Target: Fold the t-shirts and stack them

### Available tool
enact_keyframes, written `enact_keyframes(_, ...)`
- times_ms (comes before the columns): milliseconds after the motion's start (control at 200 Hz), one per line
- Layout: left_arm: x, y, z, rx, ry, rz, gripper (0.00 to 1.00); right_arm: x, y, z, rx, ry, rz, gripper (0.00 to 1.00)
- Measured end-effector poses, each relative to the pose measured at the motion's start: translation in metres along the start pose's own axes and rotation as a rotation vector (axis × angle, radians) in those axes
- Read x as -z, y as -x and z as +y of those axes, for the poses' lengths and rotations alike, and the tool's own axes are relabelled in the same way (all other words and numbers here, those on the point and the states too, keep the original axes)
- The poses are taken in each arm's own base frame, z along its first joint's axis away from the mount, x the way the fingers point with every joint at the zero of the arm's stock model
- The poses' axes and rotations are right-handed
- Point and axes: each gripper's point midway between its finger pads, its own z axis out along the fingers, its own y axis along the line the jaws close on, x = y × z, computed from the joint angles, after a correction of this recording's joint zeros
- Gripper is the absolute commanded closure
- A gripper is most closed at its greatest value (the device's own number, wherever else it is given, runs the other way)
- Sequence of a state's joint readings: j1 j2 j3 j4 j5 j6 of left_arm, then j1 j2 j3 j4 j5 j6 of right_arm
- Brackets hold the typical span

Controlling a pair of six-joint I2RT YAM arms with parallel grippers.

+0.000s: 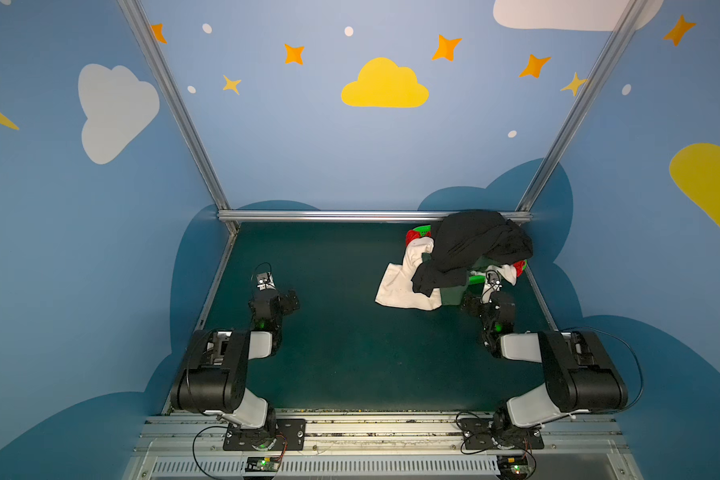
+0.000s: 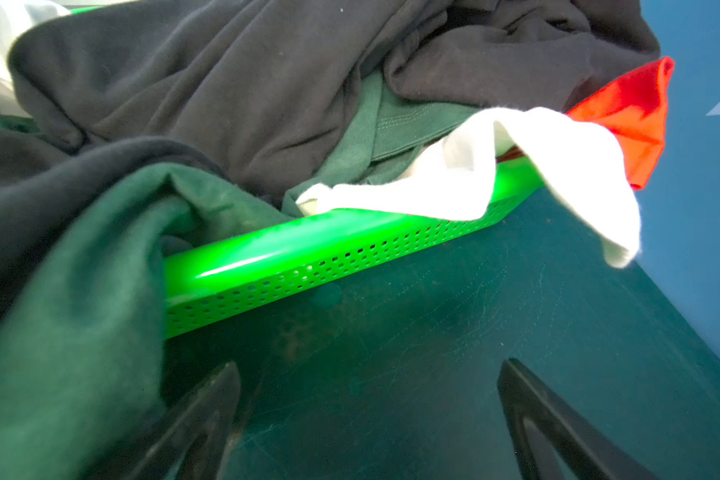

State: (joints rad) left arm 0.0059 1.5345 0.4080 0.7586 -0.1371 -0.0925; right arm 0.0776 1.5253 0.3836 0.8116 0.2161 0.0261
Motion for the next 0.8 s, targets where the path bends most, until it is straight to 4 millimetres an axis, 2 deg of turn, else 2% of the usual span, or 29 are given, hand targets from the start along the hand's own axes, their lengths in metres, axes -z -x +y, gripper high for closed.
enact_keyframes(801,0.0,-0.0001,0.0001,0.0,0.0,0.0,0.0,0.0,0.0,-0.0001,-0.001,0.0,0.0,0.03)
